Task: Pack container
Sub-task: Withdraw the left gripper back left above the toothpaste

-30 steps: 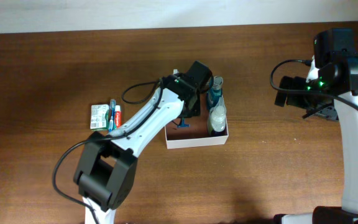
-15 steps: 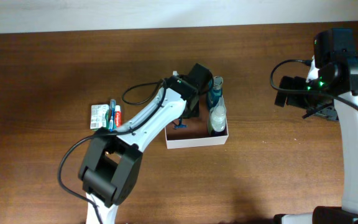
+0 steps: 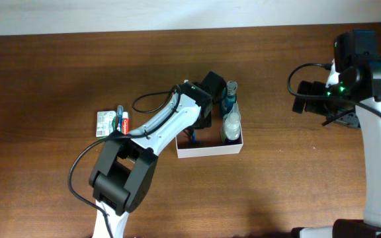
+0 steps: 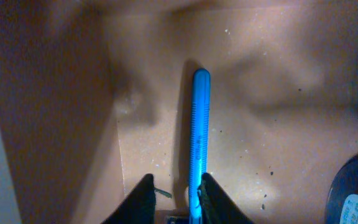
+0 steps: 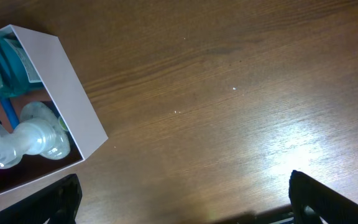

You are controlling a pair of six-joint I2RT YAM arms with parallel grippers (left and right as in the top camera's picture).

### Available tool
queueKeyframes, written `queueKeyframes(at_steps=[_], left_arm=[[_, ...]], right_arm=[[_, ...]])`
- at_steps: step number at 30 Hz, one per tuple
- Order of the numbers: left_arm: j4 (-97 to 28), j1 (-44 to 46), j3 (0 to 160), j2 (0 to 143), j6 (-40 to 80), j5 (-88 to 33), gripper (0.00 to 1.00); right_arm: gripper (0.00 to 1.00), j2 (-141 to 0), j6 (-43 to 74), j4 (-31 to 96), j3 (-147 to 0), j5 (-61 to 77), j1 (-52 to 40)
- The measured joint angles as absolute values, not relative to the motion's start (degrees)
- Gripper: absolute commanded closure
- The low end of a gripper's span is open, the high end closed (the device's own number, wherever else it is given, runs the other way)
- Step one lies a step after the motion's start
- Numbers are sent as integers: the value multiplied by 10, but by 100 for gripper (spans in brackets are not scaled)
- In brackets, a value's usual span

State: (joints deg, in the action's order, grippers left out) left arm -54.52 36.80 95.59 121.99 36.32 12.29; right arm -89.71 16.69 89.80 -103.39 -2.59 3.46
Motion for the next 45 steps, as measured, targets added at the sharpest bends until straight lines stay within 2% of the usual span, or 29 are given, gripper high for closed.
queueKeyframes(at_steps=[6, 14, 21, 27, 36, 45], left_arm=[[-560, 368, 960, 1220, 360, 123, 73], [-666, 347, 1058, 1205, 344, 123, 73], [-754, 258, 1129, 1104, 279, 109, 73], [-794, 173, 1134, 1066, 210, 96, 67], [-793, 94, 1084, 1068, 153, 75, 68], [-674, 59, 938, 1069, 115, 46, 67]], right_arm=[[2, -897, 166, 898, -1034, -26, 35], [2, -897, 167, 898, -1034, -26, 35], [2, -897, 167, 898, -1034, -26, 35], [1, -897, 166, 898, -1034, -26, 35], [2, -897, 167, 898, -1034, -26, 35], [2, -897, 167, 898, -1034, -26, 35]])
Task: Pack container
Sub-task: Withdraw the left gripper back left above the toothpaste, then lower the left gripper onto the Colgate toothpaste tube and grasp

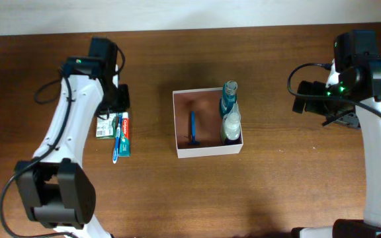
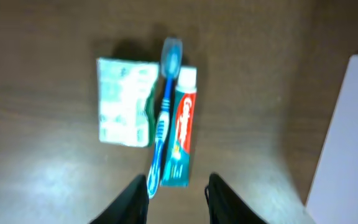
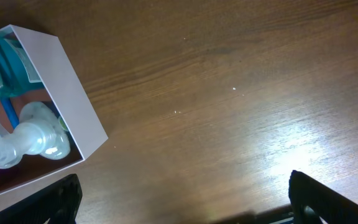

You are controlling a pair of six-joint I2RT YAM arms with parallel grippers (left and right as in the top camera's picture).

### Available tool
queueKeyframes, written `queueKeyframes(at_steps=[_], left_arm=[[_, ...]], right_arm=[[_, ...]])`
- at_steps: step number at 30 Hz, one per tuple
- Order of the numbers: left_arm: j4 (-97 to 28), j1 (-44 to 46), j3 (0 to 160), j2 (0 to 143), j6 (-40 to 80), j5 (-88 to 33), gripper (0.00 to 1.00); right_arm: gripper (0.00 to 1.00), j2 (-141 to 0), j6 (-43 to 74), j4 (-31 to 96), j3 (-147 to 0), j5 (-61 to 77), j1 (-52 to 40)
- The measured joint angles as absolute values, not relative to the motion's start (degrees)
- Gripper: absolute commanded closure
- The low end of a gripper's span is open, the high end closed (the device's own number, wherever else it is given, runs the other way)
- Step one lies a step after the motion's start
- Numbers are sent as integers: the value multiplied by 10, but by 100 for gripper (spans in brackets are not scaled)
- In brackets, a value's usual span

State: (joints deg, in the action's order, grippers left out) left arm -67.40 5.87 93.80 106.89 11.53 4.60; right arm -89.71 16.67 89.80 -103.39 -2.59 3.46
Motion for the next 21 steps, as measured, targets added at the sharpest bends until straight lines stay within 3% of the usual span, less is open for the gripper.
queueKeyframes(at_steps=[4, 9, 21], left_arm=[[-613, 60, 874, 1070, 111, 42, 56], [-570, 60, 823, 1070, 111, 38, 51], [-476, 60, 759, 1070, 111, 36, 52]], right_arm=[[2, -897, 167, 898, -1034, -26, 35], [2, -897, 167, 898, -1034, -26, 35], [2, -897, 167, 898, -1034, -26, 35]])
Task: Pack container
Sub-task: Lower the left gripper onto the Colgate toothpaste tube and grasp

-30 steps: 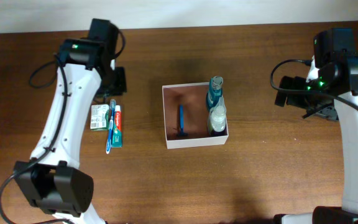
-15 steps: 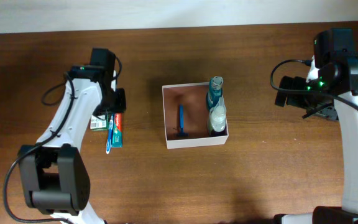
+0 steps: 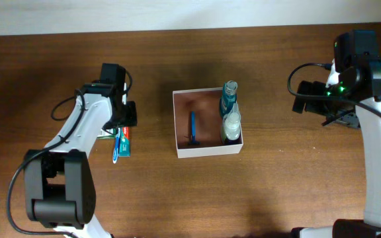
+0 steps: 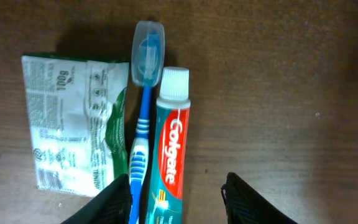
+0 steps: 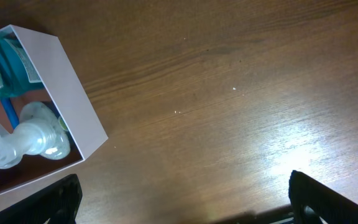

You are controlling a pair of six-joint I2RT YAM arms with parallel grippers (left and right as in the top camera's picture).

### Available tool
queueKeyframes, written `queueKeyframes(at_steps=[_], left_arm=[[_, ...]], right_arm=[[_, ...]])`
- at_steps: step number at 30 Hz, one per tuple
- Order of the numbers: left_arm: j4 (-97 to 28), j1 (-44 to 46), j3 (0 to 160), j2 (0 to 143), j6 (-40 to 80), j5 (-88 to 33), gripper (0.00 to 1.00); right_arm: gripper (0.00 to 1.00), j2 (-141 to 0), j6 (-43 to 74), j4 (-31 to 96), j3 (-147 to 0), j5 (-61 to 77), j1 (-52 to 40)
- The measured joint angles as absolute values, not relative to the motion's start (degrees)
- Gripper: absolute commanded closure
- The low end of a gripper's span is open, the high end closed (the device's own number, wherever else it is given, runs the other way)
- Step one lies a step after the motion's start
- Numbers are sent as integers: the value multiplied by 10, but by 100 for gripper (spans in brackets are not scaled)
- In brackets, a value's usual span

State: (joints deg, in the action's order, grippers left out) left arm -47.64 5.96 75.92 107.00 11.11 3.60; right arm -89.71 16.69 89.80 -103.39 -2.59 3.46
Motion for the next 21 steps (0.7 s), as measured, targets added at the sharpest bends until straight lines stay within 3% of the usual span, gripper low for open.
queueKeyframes(at_steps=[4, 21], left_arm=[[-462, 60, 738, 1070, 113, 36, 58], [-418, 60, 714, 1079, 127, 36, 58]], right_arm=[[2, -897, 167, 898, -1034, -26, 35], [2, -897, 167, 898, -1034, -26, 35]])
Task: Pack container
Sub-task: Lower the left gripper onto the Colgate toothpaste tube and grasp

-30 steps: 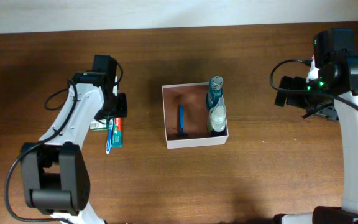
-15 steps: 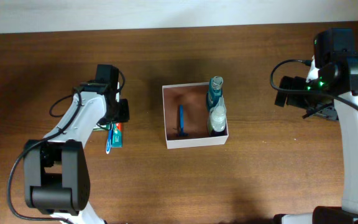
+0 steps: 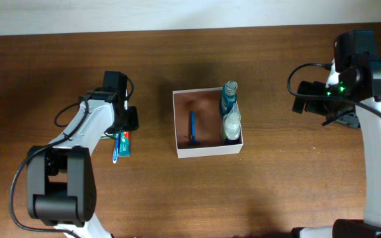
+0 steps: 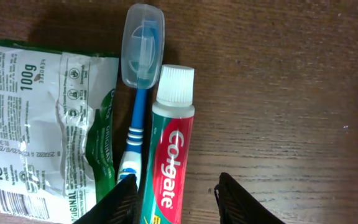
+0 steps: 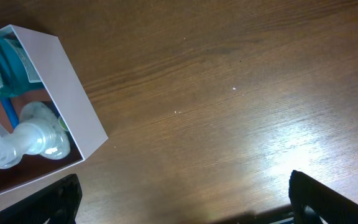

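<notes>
The white box holds a blue razor, a teal bottle and a clear bottle. Left of it on the table lie a Colgate toothpaste tube, a capped blue toothbrush and a green-white sachet, side by side. My left gripper is open low over the tube's lower half, one finger on each side of it. My right gripper is open wide over bare wood, right of the box.
The toothbrush touches the tube's left side, and the sachet lies against the toothbrush. In the overhead view the left arm covers part of the sachet. A pale wall edge runs along the table's far side.
My left gripper has come closer to the toothpaste tube, which now looks larger and sits between the open fingers. The right arm and the box contents are unchanged.
At first my left gripper was inside the box with its fingers close around the blue razor. Later the razor lay in the box and the gripper was open above the toothpaste, toothbrush and sachet. It then stood lower, and now straddles the tube.
</notes>
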You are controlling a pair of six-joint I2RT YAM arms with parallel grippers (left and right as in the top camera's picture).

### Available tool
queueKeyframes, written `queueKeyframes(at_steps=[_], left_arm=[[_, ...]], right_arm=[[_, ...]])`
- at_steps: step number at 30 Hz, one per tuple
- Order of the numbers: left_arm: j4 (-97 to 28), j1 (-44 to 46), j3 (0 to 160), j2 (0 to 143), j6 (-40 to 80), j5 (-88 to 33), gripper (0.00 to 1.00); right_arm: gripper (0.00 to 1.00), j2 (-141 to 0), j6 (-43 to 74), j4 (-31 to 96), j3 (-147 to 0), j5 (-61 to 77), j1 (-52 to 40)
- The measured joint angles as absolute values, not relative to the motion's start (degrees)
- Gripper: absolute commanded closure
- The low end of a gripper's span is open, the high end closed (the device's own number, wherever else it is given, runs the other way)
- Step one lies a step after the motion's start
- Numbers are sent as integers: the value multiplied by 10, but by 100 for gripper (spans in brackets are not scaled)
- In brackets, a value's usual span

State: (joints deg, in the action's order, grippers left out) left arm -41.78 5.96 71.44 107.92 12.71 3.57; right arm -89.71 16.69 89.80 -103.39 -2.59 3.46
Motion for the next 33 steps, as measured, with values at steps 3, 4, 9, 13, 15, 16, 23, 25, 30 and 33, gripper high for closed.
queueKeyframes(at_steps=[3, 4, 9, 13, 15, 16, 23, 25, 30, 33], left_arm=[[-413, 60, 714, 1081, 129, 36, 58], [-412, 60, 714, 1081, 129, 36, 58], [-411, 60, 714, 1082, 129, 36, 58], [-409, 60, 714, 1083, 129, 36, 59], [-407, 60, 714, 1083, 129, 36, 58], [-405, 60, 713, 1083, 129, 36, 58], [-392, 60, 693, 1083, 129, 39, 58], [-385, 60, 691, 1083, 129, 39, 58], [-368, 60, 682, 1083, 129, 41, 58], [-357, 60, 670, 1083, 129, 41, 58]], right_arm=[[2, -897, 166, 898, -1034, -26, 35], [2, -897, 167, 898, -1034, -26, 35], [2, -897, 167, 898, -1034, -26, 35], [2, -897, 167, 898, -1034, -26, 35], [2, -897, 166, 898, -1034, -26, 35], [2, -897, 167, 898, -1034, -26, 35], [2, -897, 167, 898, -1034, -26, 35], [1, -897, 167, 898, -1034, -26, 35], [2, -897, 167, 898, -1034, -26, 35], [2, -897, 167, 898, -1034, -26, 35]])
